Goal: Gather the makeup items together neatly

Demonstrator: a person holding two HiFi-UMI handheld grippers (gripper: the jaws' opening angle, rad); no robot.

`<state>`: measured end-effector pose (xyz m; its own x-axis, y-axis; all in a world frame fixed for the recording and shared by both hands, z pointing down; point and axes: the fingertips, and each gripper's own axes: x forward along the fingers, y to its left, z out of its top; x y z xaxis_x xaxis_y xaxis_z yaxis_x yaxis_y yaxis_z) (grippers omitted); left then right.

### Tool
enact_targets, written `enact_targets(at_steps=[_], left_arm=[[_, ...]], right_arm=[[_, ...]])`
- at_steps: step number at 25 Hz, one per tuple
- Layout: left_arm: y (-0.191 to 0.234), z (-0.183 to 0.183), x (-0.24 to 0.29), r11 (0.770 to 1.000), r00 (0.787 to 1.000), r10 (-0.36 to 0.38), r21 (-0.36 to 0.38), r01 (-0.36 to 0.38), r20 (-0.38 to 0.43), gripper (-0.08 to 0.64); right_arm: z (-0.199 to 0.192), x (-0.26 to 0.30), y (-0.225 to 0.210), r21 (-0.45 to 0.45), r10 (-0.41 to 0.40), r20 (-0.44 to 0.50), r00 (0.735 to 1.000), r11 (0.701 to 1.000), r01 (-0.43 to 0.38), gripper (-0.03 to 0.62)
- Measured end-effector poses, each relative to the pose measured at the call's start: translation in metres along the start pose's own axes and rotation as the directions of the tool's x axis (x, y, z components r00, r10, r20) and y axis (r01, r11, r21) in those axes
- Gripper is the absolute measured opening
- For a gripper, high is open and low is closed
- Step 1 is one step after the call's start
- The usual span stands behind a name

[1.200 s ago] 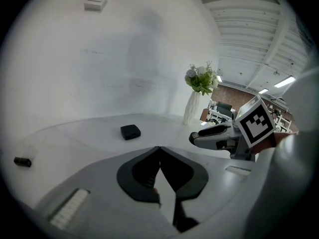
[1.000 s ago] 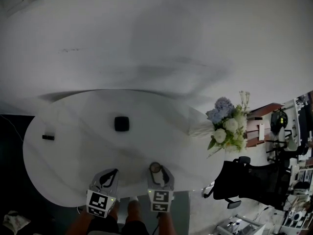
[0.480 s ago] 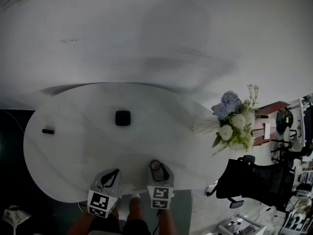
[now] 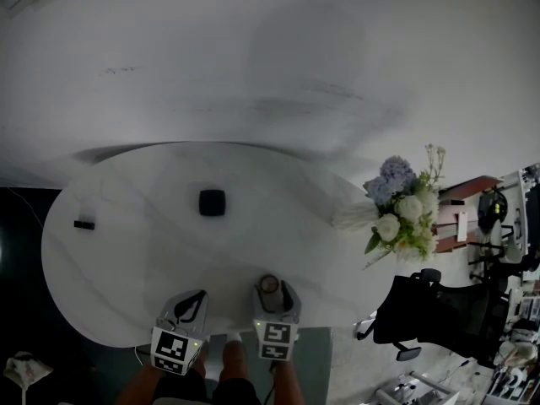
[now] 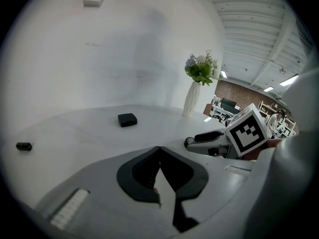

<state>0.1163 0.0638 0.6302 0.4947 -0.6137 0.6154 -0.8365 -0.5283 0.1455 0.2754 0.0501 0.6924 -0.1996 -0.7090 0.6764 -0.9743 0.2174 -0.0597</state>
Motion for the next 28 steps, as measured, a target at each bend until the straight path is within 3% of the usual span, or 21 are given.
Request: enact_targets(at_steps=[3, 12, 20, 28], left_arm=[[0.000, 0.000, 0.000, 1.000, 1.000, -0.003, -0.003, 0.003, -0.002, 0.011], [0.000, 0.020, -0.003, 1.000, 0.999, 0.012, 0.009, -0.013, 0.036, 0.011], [0.010, 0.084, -0.028, 0.998, 0.987, 0.051, 0.025, -0.055, 0.155, 0.011], [0.034, 0.150, -0.078, 0.989, 0.946, 0.128, 0.032, -0.144, 0.297, 0.011]], right_arm=[[0.000, 0.000, 0.001, -0.002, 0.010, 0.004, 1.000, 1.000, -0.009, 0.290], [0.019, -0.008, -0.003, 0.000, 0.023, 0.028, 0.999, 1.000, -0.023, 0.290], [0.097, -0.039, 0.008, -0.067, 0.056, 0.174, 0.983, 0.997, -0.045, 0.290], [0.177, -0.083, 0.030, -0.116, 0.085, 0.321, 0.943, 0.992, -0.049, 0.260]])
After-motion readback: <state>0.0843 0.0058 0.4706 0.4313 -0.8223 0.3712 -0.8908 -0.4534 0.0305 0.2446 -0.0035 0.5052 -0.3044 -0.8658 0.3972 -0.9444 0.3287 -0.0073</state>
